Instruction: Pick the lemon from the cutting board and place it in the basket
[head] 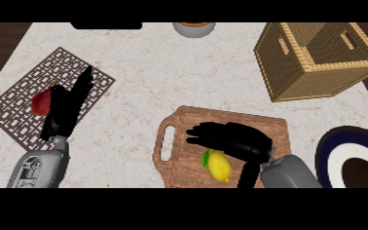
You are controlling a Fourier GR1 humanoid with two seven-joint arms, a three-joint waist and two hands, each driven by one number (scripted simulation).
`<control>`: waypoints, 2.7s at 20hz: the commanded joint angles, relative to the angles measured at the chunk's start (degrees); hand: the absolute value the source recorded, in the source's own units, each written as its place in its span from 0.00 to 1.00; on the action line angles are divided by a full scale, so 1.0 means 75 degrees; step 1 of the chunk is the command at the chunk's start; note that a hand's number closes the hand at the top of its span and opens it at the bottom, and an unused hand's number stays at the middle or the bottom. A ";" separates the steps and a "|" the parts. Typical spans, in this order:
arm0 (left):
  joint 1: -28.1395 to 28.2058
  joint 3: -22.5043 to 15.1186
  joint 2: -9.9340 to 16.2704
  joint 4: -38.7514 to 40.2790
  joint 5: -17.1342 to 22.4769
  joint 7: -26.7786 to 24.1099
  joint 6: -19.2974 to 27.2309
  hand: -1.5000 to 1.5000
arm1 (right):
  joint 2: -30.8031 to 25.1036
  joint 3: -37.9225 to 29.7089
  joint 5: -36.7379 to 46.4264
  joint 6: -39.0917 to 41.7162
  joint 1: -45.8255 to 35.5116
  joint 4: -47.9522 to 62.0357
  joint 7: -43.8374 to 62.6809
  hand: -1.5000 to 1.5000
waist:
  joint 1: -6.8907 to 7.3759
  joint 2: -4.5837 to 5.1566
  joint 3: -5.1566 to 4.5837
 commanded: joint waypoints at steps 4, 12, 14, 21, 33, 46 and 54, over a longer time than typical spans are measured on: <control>0.0438 0.0172 0.0090 -0.0790 0.0055 0.0249 -0.0335 0.50 | 0.0168 -0.0192 0.0390 -0.0338 -0.0137 0.0729 -0.0459 0.00 | 0.0025 -0.0003 0.0002; -0.0409 0.0230 -0.0102 0.0181 -0.0131 0.0220 -0.0194 0.50 | 0.0123 0.0329 0.1290 -0.1803 0.0022 0.1095 -0.1242 1.00 | 0.0002 0.0008 0.0003; -0.0691 0.0300 -0.0208 0.0672 -0.0206 -0.0060 -0.0063 0.50 | 0.0269 0.0207 0.1357 -0.1975 -0.0247 0.1427 -0.1412 1.00 | -0.0009 0.0012 0.0001; -0.0218 0.0205 -0.0195 0.0324 -0.0192 -0.0233 -0.0163 0.50 | 0.1112 -0.1217 0.2630 -0.1820 -0.1204 0.1999 0.3547 1.00 | 0.0003 0.0031 -0.0055; -0.0353 -0.0134 -0.0464 0.0484 -0.0435 -0.0223 -0.0096 0.50 | 0.1295 -0.0457 0.0757 -0.3055 -0.3805 0.2872 0.8562 1.00 | 0.0438 0.0050 0.0008; -0.0107 0.0335 -0.0084 0.0333 -0.0110 -0.0415 -0.0330 0.50 | 0.1296 -0.0849 -0.1247 -0.4937 -0.5919 0.0685 1.0657 1.00 | 0.0100 -0.0042 -0.0002; -0.0078 0.0118 -0.0231 0.0064 -0.0298 0.0005 -0.0248 0.50 | 0.0902 -0.2260 -0.1224 -0.3892 -0.8309 0.1174 1.1634 1.00 | 0.0063 -0.0011 -0.0004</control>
